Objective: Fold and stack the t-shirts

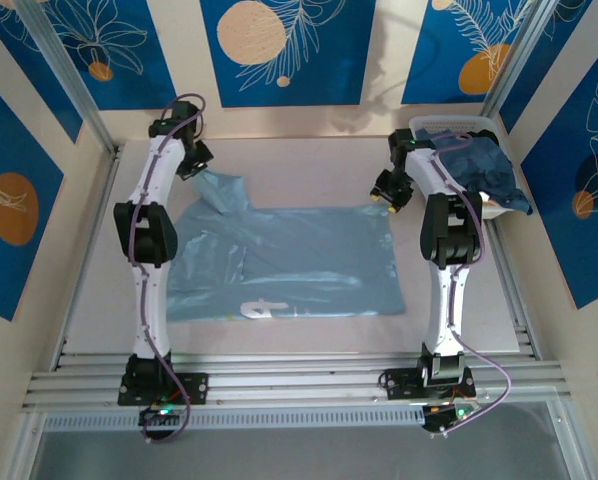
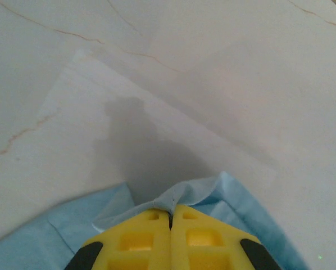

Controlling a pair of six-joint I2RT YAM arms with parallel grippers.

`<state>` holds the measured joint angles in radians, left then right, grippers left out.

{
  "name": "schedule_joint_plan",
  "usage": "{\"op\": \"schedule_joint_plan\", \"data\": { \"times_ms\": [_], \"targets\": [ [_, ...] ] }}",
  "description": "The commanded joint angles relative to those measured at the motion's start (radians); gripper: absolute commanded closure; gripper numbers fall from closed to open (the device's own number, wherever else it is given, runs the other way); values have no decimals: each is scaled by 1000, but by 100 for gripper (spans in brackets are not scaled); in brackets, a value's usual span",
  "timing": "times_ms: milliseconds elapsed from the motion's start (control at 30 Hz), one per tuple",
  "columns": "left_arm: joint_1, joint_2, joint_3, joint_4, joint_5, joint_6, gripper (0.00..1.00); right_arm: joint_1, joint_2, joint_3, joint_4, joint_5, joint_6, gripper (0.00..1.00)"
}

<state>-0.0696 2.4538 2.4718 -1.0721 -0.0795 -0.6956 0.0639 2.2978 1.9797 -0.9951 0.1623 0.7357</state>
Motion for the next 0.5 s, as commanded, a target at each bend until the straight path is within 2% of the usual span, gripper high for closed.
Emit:
{"op": "schedule_joint_plan", "data": {
  "times_ms": [0,133,267,367,467],
  "targets": [
    [21,-49,-11,-24,16,39,100,-6,43,46,-56,34,10,54],
    [26,-60,-28,-19,29,52,100,-6,95,99,-76,26,5,55],
    [28,-80,-61,4,40,61,100,-4,124,136,-84,15,1,64],
    [30,-82,-68,2,53,71,100,-1,124,137,-79,8,-7,79],
    [33,-84,-72,-5,68,81,100,2,107,133,-80,19,-24,98]
  ]
}}
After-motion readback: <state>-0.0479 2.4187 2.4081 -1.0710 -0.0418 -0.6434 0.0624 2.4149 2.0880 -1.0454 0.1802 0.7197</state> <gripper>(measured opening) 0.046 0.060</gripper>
